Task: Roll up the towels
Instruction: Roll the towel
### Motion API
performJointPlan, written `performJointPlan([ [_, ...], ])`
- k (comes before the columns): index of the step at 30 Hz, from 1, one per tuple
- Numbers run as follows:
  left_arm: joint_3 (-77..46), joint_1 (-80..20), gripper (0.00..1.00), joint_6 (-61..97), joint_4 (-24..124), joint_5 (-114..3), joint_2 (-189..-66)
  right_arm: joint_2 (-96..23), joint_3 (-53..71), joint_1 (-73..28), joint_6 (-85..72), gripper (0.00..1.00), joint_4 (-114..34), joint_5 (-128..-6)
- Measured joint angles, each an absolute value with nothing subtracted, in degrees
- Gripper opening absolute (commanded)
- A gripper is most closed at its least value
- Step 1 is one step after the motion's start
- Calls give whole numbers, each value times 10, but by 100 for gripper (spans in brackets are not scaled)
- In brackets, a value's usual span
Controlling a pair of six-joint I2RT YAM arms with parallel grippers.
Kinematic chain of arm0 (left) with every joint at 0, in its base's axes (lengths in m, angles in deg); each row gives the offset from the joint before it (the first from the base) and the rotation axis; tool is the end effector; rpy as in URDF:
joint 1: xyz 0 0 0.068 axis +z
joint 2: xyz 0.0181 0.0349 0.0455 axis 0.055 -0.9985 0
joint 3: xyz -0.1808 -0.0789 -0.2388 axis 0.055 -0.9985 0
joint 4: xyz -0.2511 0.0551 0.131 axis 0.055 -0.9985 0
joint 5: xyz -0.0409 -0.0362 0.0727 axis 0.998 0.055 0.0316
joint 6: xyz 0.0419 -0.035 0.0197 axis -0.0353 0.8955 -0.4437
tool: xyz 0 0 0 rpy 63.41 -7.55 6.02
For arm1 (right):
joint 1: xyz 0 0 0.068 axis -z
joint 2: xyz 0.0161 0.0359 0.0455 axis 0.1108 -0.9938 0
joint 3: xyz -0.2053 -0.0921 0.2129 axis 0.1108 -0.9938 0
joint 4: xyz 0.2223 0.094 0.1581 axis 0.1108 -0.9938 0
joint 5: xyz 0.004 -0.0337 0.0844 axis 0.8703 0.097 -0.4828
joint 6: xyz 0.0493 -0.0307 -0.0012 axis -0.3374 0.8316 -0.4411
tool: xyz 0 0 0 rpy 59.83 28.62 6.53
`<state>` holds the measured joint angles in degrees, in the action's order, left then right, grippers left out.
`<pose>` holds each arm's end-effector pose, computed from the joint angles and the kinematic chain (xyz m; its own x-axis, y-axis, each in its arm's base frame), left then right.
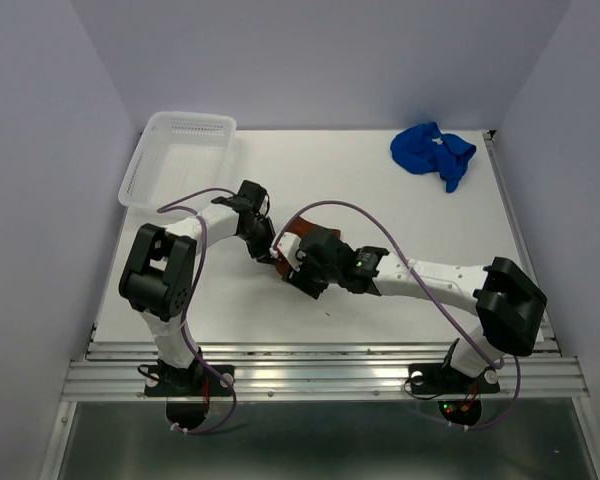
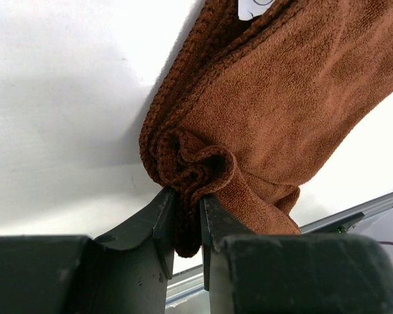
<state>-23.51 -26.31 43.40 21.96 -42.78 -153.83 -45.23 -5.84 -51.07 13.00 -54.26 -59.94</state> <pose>0.3475 -0.1648 0.1889 -0.9664 -0.1981 -0.1636 -0.0854 0.8483 -0.5225 0.1999 0.3132 0.2543 -0.1804 -0.6912 -0.6998 -0.9059 0.3939 -0.1555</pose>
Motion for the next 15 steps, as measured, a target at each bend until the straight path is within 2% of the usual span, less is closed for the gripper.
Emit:
performJointPlan([
  [6,-233,-261,0,440,203,-421,-1540,-479,-64,-550,167,65,-532,-530],
  [15,-233,-248,0,449,198,-403,-1542,-528,-69,-575,190,66,-523,-449],
])
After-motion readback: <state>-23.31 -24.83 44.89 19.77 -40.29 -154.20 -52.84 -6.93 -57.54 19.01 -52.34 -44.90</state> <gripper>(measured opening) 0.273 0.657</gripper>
